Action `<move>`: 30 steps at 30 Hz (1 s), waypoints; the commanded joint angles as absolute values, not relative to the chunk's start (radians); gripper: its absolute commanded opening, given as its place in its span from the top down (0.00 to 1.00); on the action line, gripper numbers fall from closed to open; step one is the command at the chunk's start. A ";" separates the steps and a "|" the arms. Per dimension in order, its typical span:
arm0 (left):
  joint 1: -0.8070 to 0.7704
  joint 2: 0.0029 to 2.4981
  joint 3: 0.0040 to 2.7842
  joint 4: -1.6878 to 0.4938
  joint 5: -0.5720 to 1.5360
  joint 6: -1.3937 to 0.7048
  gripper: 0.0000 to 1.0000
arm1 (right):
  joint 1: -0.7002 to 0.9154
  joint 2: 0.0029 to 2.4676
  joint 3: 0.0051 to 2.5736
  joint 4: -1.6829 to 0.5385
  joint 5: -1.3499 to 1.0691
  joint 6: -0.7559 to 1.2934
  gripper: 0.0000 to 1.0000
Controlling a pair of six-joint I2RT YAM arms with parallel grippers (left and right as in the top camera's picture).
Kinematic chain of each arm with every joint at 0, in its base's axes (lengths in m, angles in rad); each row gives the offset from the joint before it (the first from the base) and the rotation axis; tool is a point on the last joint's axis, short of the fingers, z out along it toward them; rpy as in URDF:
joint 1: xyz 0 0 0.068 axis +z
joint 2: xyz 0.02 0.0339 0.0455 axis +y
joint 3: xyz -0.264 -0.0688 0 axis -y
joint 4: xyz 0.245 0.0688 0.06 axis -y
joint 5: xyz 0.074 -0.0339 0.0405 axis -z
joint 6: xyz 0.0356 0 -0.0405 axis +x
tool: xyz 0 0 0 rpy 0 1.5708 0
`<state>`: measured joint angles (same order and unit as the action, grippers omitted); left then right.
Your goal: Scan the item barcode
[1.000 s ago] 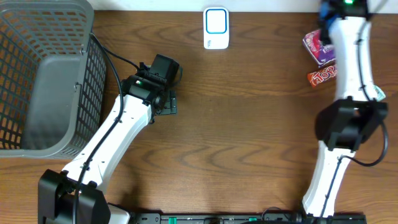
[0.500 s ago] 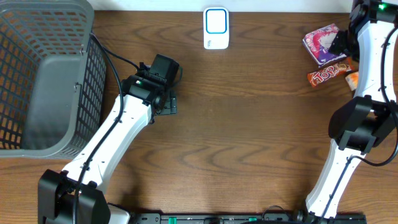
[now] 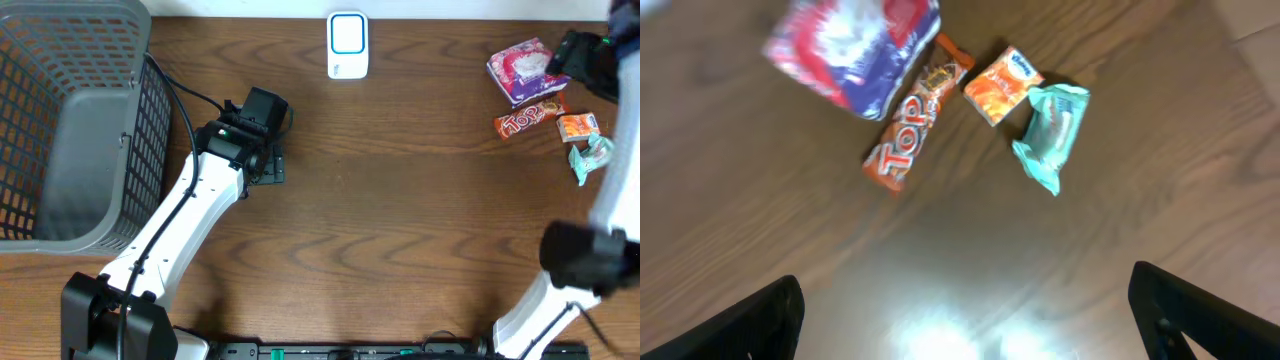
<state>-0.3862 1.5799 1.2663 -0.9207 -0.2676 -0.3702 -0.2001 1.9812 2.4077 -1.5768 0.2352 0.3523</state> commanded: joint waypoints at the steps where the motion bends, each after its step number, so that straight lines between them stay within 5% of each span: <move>1: -0.383 1.573 1.274 -0.927 -0.277 -0.379 0.02 | -0.148 1.849 2.418 -1.613 0.202 0.366 0.02; 11: -0.383 1.573 1.274 -0.927 -0.277 -0.379 0.02 | 0.101 1.523 2.257 -1.630 0.354 0.366 0.02; 17: -0.383 1.573 1.274 -0.927 -0.277 -0.379 0.02 | 0.195 1.205 1.907 -1.535 0.358 0.372 0.01; 30: -0.383 1.573 1.274 -0.927 -0.277 -0.379 0.02 | 0.214 0.707 1.333 -1.494 0.124 0.459 0.01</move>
<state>-0.3862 1.5799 1.2667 -0.9203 -0.2676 -0.3702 0.2073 0.7498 1.3758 -1.4815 0.2073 0.4335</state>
